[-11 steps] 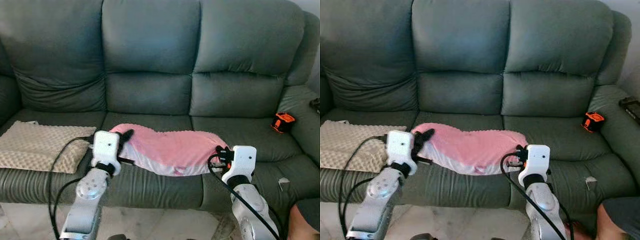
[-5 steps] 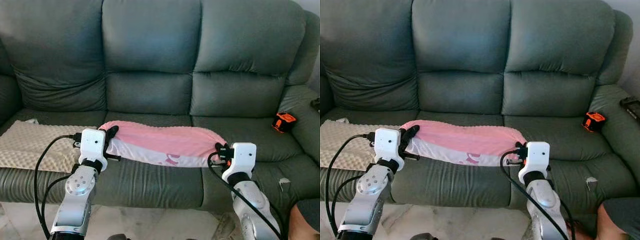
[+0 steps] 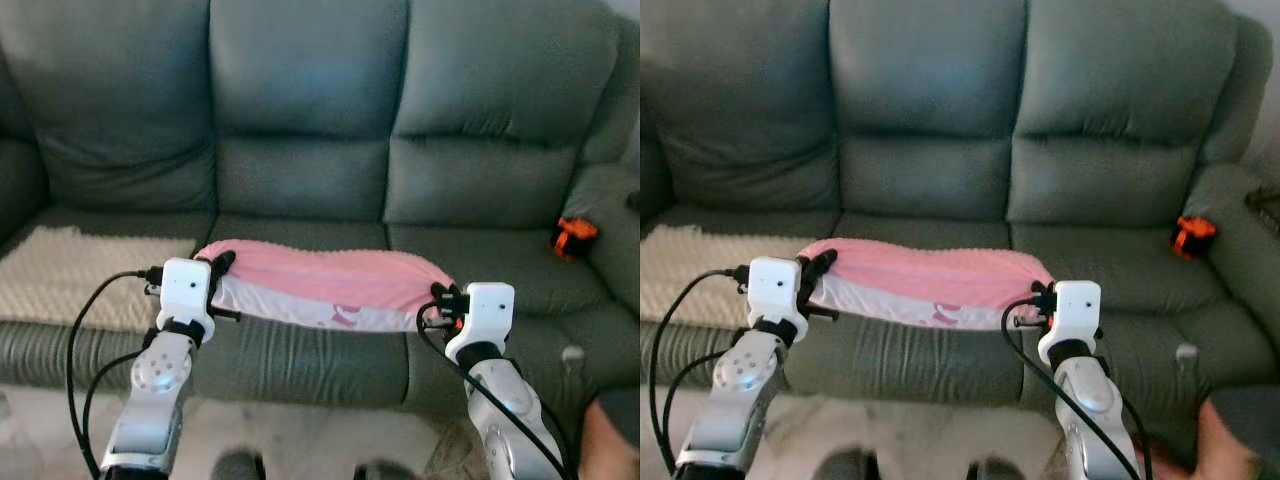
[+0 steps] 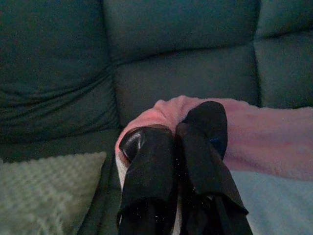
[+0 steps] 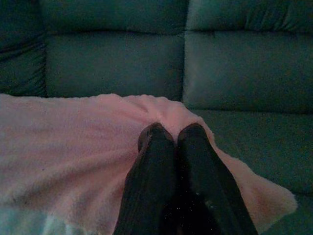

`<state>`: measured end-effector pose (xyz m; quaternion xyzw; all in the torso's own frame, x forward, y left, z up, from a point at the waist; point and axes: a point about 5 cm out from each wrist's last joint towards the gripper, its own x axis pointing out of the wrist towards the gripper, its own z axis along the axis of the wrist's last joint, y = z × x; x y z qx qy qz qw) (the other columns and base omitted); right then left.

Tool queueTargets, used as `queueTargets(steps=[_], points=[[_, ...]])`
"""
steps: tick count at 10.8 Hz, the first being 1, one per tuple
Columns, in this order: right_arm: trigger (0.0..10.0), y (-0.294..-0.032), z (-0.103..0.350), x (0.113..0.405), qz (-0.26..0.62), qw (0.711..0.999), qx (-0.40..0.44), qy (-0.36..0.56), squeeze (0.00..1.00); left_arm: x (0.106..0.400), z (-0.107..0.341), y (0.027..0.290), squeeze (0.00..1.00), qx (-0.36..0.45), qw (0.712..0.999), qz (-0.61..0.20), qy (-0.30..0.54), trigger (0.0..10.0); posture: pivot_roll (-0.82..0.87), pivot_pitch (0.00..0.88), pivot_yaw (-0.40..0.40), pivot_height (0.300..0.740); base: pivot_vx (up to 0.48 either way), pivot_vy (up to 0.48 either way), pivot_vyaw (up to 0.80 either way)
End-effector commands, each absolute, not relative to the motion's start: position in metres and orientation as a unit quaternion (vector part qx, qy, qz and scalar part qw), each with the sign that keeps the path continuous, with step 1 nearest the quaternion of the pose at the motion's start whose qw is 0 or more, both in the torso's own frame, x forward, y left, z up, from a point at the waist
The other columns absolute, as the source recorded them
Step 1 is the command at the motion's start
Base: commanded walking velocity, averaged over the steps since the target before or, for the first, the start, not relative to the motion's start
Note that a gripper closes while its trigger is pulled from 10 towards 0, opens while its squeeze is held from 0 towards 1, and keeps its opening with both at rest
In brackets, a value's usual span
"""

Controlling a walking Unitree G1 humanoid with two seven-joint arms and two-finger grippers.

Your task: Move the pillow to the sofa

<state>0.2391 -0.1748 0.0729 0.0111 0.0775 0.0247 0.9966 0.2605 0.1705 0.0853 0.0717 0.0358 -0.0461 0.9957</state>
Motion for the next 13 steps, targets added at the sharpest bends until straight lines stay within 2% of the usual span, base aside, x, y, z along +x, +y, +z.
queueTargets(steps=[1,11,13], points=[[10.0,-0.180,0.077,0.238,0.016,0.997,0.008,0.071,0.00,0.261,0.086,0.180,0.00,0.079,0.996,-0.031,0.037,10.0,-0.02,0.006,-0.023,0.620,0.000,0.000,0.00],[10.0,-0.179,0.075,0.239,0.020,0.997,0.012,0.070,0.00,0.258,0.098,0.166,0.00,0.069,0.997,-0.035,0.008,10.0,-0.01,0.001,-0.019,0.615,0.000,0.000,0.00],[10.0,-0.179,0.076,0.239,0.022,0.997,0.013,0.070,0.00,0.259,0.100,0.164,0.00,0.059,0.997,-0.040,0.002,10.0,-0.01,0.000,-0.020,0.615,0.261,0.000,0.00]])
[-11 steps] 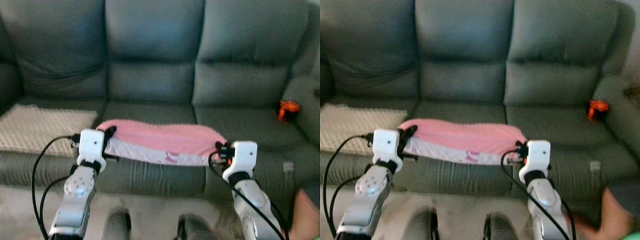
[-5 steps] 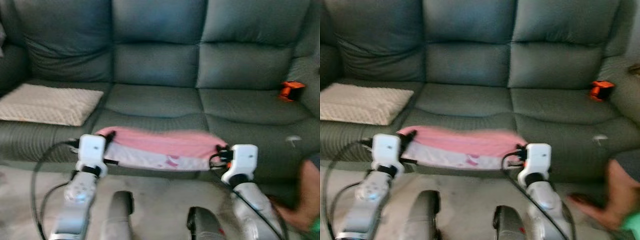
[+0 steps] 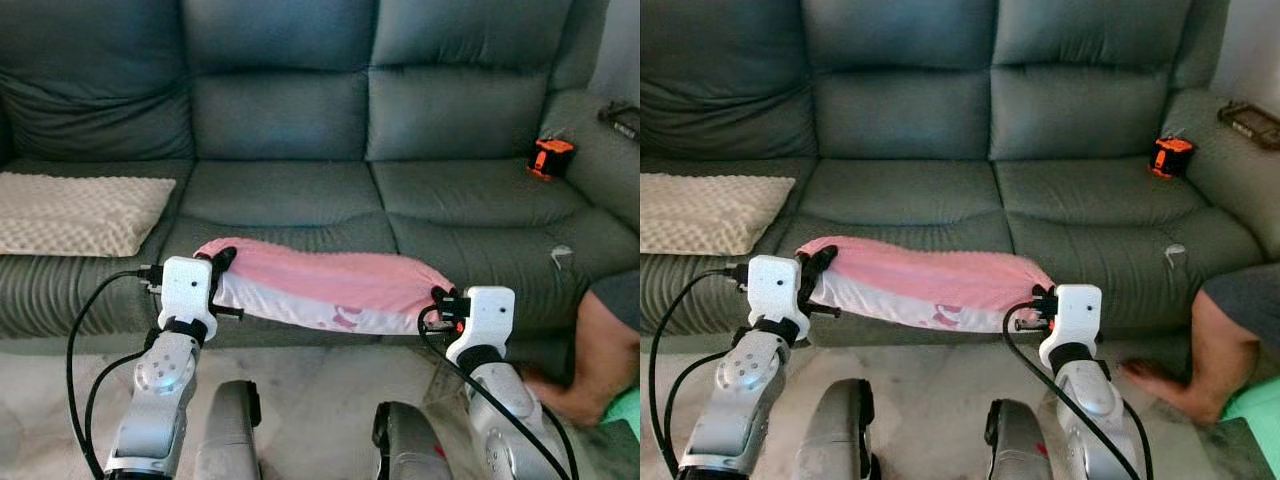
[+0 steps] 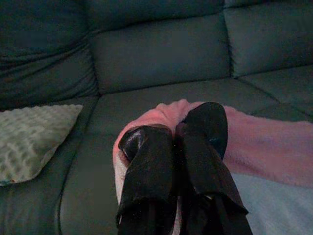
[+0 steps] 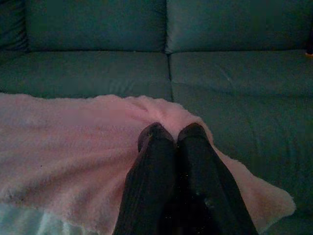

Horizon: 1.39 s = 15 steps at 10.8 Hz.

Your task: Move the pillow to the sofa

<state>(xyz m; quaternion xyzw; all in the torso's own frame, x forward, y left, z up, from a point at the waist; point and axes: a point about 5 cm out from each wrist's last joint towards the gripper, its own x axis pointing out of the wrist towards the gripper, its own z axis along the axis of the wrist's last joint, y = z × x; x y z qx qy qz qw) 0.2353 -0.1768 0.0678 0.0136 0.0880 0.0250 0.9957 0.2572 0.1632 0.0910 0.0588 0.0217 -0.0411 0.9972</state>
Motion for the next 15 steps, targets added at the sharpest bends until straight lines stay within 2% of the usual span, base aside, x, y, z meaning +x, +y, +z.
queueTargets(steps=[1,8,11,15], points=[[10.0,-0.179,0.076,0.239,0.022,0.997,0.012,0.070,0.00,0.259,0.100,0.164,0.00,0.059,0.997,-0.040,0.002,10.0,-0.01,0.000,-0.020,0.615,0.304,0.000,0.00],[10.0,-0.180,0.077,0.238,0.028,0.997,0.008,0.069,0.00,0.258,0.098,0.164,0.00,0.055,0.998,-0.039,0.010,10.0,-0.02,0.008,-0.019,0.615,0.315,0.000,0.00],[10.0,-0.179,0.076,0.237,0.032,0.997,0.011,0.072,0.00,0.261,0.098,0.167,0.00,0.062,0.998,-0.021,0.009,10.0,-0.02,0.014,-0.019,0.615,0.000,0.000,0.00],[10.0,-0.204,0.092,0.264,0.021,0.998,-0.018,0.048,0.00,0.299,0.101,0.179,0.00,0.060,0.998,0.010,0.006,10.0,-0.03,0.042,-0.004,0.615,0.000,0.000,0.00]])
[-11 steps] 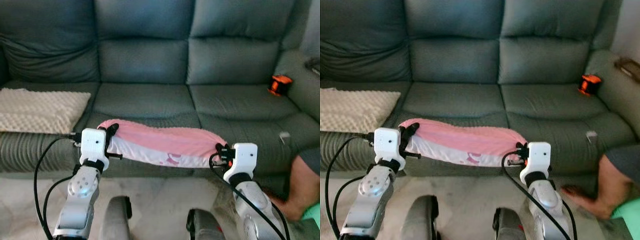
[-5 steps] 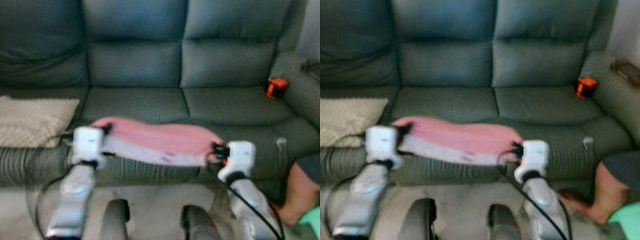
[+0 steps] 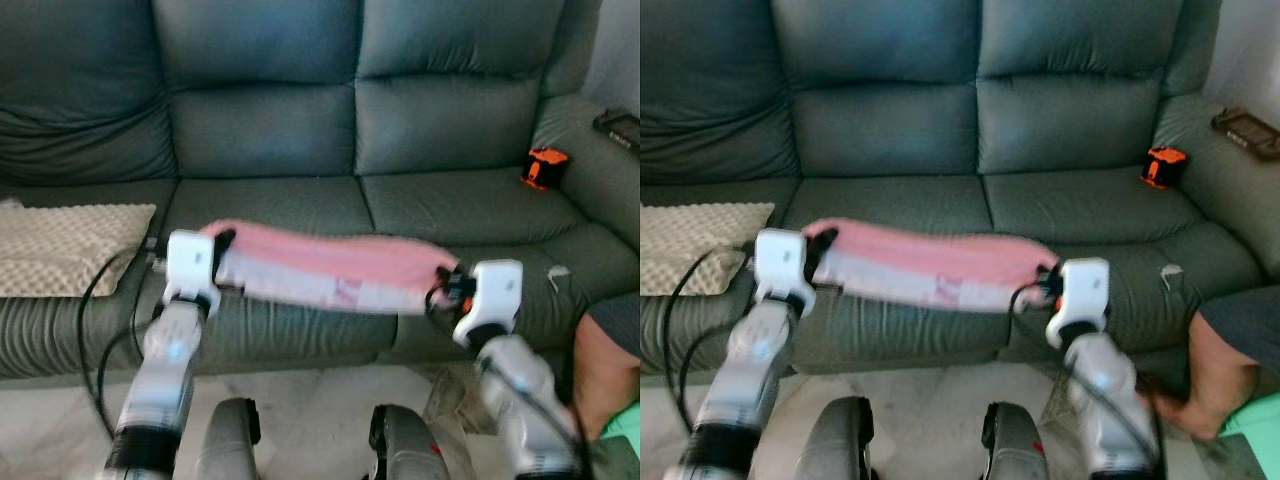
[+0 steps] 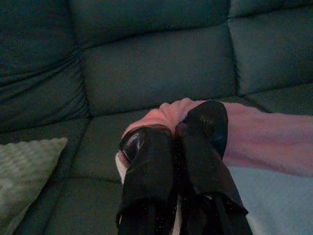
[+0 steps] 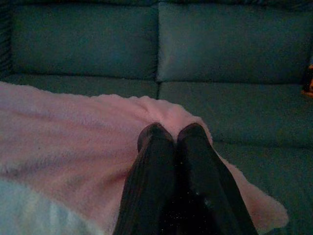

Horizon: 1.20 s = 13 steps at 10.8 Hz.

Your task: Move the pillow to the sofa

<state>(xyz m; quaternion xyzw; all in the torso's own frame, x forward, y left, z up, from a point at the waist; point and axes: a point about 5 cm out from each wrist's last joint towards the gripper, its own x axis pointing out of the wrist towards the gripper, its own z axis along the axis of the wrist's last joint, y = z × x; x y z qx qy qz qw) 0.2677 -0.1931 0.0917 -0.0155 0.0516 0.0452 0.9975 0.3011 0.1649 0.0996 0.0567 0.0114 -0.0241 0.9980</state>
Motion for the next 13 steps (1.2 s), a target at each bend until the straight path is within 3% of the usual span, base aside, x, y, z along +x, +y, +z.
queueTargets(steps=[1,10,13], points=[[10.0,-0.210,0.097,0.270,0.011,0.999,-0.018,0.041,0.00,0.304,0.105,0.182,0.00,0.058,0.998,0.015,0.001,10.0,-0.03,0.049,-0.001,0.615,0.000,0.000,0.00],[10.0,-0.191,0.096,0.267,0.046,0.998,-0.029,0.030,0.00,0.300,0.107,0.173,0.00,0.042,0.999,-0.003,-0.019,10.0,-0.03,0.059,-0.012,0.615,0.000,0.000,0.09],[10.0,-0.194,0.095,0.264,0.058,0.996,-0.053,0.030,0.00,0.297,0.106,0.165,0.00,0.034,0.999,-0.014,-0.022,10.0,-0.04,0.060,-0.010,0.615,0.325,0.000,0.00]])
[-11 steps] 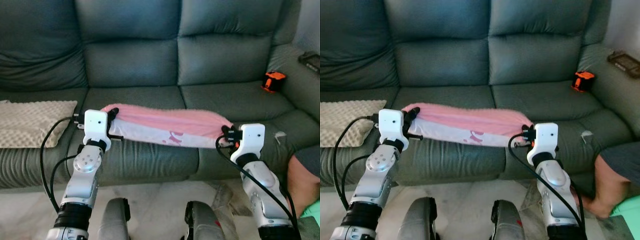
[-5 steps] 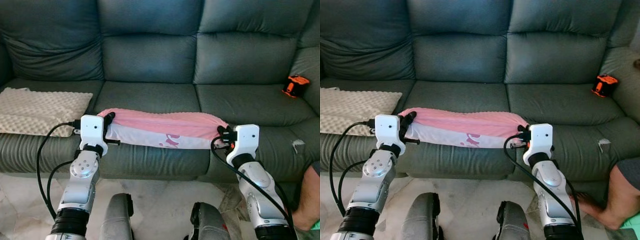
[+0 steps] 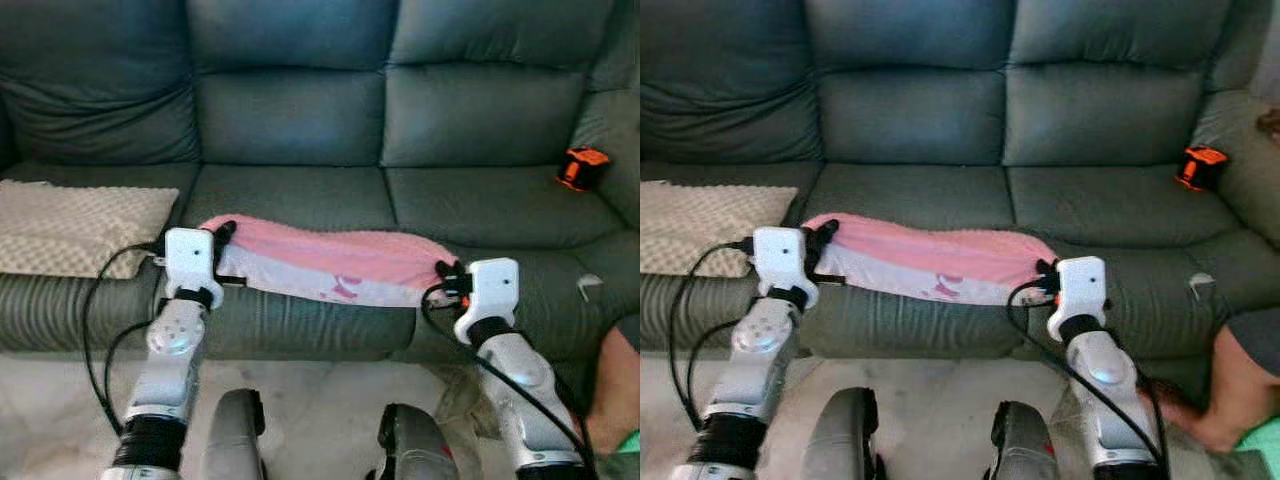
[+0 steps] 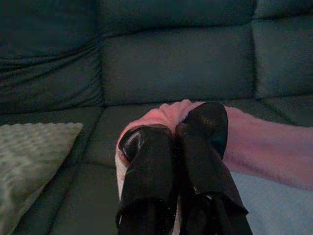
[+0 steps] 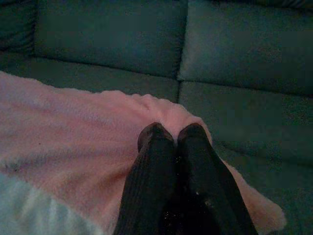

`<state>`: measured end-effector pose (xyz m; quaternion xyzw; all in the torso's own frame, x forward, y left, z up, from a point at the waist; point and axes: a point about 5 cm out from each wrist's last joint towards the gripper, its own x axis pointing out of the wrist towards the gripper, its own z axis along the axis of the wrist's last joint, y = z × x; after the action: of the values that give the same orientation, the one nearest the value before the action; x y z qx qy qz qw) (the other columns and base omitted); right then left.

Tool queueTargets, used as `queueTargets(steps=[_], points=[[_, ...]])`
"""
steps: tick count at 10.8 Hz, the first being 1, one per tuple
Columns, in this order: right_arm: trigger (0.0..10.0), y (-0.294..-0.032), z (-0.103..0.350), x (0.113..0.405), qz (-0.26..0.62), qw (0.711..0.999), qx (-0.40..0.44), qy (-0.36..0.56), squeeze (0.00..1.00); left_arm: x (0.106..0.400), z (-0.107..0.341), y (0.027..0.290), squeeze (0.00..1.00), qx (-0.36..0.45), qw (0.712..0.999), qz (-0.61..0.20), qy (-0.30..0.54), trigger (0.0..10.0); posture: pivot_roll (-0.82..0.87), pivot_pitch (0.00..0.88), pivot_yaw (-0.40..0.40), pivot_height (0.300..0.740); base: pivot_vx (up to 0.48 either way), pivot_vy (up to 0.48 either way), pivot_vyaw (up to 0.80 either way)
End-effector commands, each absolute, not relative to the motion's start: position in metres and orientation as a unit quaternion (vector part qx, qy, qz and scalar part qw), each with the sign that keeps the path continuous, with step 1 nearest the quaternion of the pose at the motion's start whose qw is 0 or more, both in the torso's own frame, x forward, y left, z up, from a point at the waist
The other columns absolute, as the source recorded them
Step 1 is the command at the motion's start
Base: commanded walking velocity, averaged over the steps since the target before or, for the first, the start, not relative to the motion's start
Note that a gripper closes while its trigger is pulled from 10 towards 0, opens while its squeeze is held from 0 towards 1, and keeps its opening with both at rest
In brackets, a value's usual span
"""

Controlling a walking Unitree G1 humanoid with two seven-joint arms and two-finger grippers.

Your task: Move the pillow to the sofa

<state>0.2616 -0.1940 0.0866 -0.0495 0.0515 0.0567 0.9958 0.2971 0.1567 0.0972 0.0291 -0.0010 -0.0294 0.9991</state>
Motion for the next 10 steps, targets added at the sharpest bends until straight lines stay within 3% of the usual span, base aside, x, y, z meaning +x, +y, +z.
queueTargets(steps=[1,4,8,10], points=[[10.0,-0.195,0.095,0.264,0.058,0.996,-0.053,0.029,0.00,0.297,0.105,0.164,0.00,0.033,0.999,-0.015,-0.022,10.0,-0.04,0.060,-0.010,0.615,0.356,0.000,0.61],[10.0,-0.193,0.095,0.264,0.059,0.997,-0.051,0.030,0.00,0.298,0.105,0.164,0.00,0.030,0.999,-0.015,-0.020,10.0,-0.04,0.059,-0.014,0.615,0.355,0.000,0.00],[10.0,-0.186,0.088,0.256,0.050,0.997,-0.044,0.044,0.00,0.301,0.097,0.152,0.00,0.025,0.998,-0.051,0.002,10.0,-0.04,0.067,-0.007,0.615,0.000,0.000,0.00],[10.0,-0.190,0.086,0.262,0.029,0.998,-0.032,0.054,0.00,0.319,0.086,0.143,0.00,0.034,0.996,-0.075,0.030,10.0,-0.05,0.109,0.019,0.615,0.000,0.000,0.00]])
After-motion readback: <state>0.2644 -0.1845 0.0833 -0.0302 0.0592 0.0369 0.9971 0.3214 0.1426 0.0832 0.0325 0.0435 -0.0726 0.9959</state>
